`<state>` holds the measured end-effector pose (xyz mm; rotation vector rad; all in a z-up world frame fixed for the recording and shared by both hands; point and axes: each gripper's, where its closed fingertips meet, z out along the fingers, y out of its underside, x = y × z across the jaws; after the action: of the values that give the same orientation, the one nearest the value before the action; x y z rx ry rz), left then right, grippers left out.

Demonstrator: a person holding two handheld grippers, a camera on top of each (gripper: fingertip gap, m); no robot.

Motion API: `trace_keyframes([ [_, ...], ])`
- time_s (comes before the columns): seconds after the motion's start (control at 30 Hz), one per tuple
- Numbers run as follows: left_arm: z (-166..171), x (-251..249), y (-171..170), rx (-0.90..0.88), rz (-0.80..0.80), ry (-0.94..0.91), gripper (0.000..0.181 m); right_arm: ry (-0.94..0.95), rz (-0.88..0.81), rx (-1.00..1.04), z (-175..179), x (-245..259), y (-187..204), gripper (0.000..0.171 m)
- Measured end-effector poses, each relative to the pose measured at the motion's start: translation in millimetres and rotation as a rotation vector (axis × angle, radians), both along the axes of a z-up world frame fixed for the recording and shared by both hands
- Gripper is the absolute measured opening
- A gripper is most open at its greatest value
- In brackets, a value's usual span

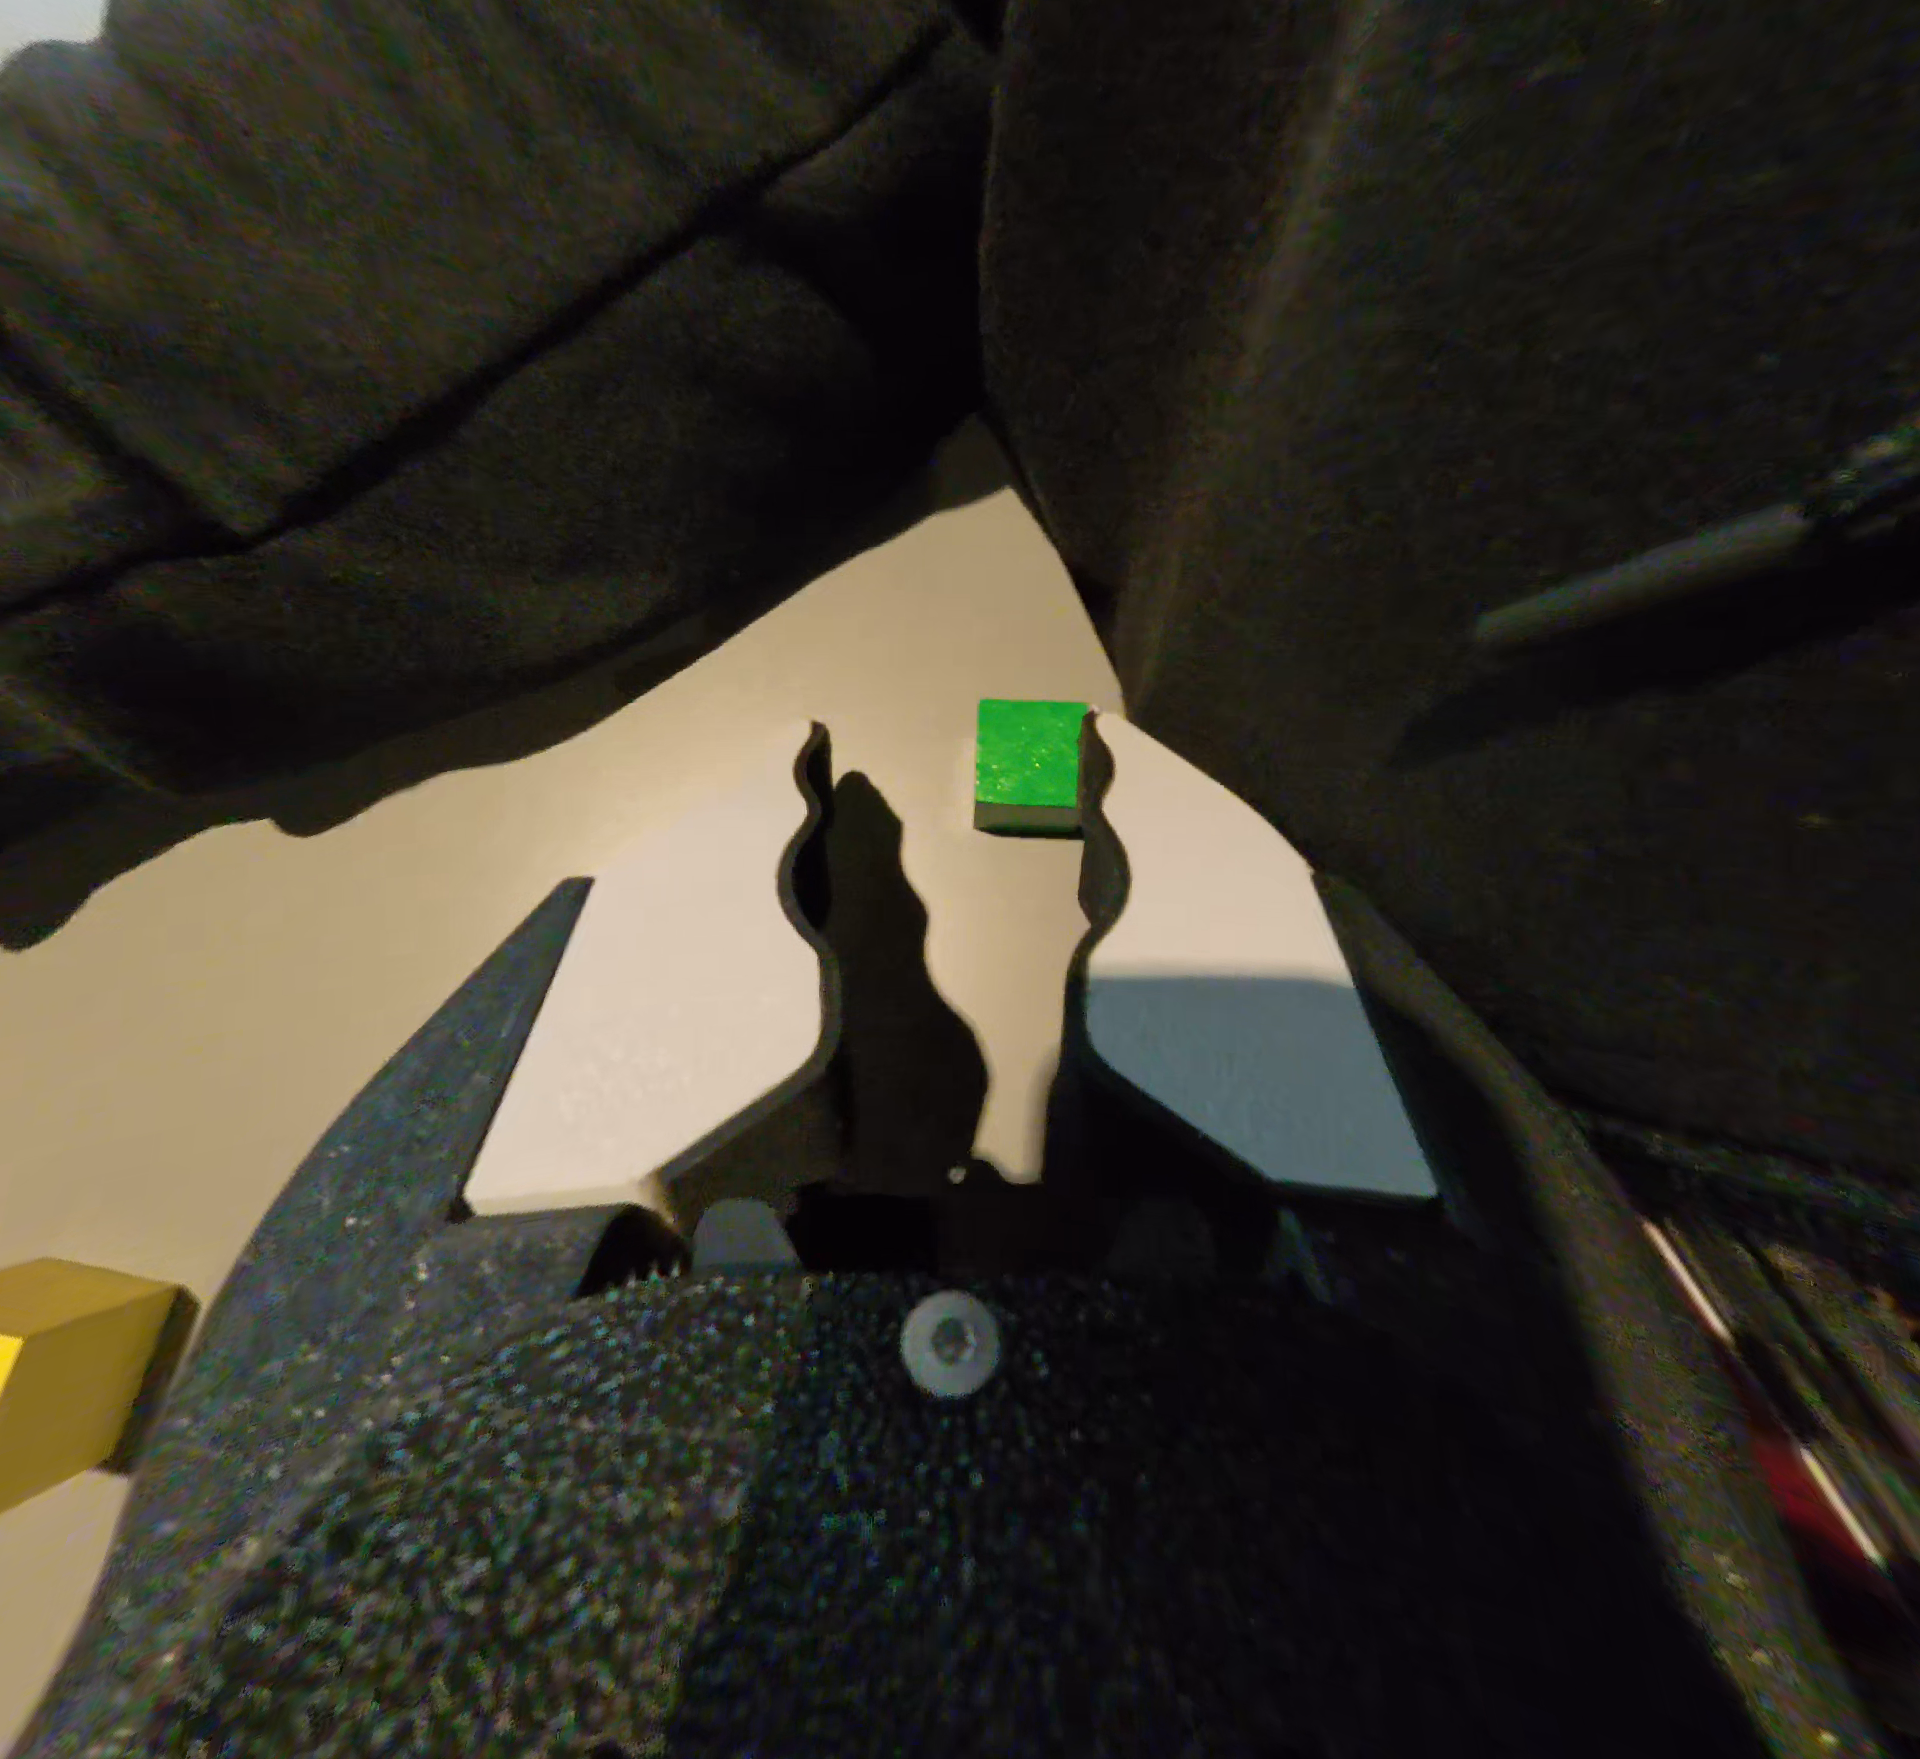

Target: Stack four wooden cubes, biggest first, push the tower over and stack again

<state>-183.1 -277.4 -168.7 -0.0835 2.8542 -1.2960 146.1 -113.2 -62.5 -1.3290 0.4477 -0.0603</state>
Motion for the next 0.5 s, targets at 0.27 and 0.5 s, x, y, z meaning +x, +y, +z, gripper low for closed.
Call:
trace_keyframes([
  [0.27,5.4,28.5,12.1,-0.012,0.149,-0.093,0.050,-0.001,0.005,0.001,0.0,-0.9,0.3,0.000],
  [0.5,1.1,20.5,7.5,-0.015,0.104,-0.058,0.051,-0.004,0.010,-0.006,-0.5,-1.9,1.6,0.000],
])
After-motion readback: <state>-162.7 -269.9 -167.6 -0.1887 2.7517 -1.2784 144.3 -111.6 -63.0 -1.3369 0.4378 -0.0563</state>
